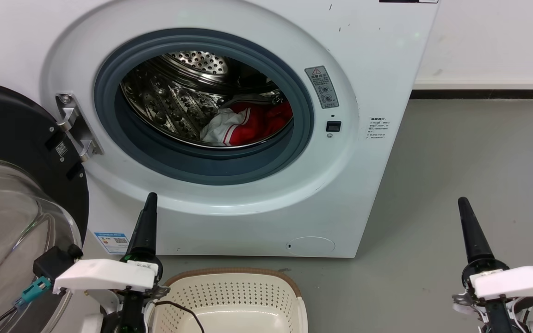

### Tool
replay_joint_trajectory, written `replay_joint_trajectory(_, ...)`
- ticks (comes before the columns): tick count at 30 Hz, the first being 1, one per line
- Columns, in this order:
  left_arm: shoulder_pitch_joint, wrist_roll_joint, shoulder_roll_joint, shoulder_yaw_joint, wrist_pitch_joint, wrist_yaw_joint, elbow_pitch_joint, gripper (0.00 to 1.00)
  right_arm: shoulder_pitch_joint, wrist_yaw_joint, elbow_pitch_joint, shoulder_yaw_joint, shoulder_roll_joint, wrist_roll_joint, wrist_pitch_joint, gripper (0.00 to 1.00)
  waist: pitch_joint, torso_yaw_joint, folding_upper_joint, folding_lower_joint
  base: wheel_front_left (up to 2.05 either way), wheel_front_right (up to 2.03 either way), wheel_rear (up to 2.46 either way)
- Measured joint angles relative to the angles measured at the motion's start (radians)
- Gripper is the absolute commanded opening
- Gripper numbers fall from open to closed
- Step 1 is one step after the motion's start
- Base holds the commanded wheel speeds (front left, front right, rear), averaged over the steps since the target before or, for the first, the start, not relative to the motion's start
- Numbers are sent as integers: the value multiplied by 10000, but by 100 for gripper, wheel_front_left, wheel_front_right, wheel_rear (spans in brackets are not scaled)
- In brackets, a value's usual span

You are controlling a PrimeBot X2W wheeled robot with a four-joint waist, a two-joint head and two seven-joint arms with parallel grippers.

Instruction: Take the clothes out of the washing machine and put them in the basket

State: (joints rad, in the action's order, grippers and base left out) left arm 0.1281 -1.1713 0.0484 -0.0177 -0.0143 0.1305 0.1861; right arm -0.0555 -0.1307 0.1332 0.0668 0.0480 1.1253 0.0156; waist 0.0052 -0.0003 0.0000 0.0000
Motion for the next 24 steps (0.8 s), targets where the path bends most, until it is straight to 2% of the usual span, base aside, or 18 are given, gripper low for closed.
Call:
replay_joint_trajectory(11,52,2163,19,221,-407,0,56,100,169,0,50,-165,0,-2357,391,100,-41,10,0,1,0,0,0)
replay_joint_trajectory(24,167,4261,36,414,-823,0,291,100,174,0,334,-209,0,-4318,711,100,-73,56,0,0,0,0,0)
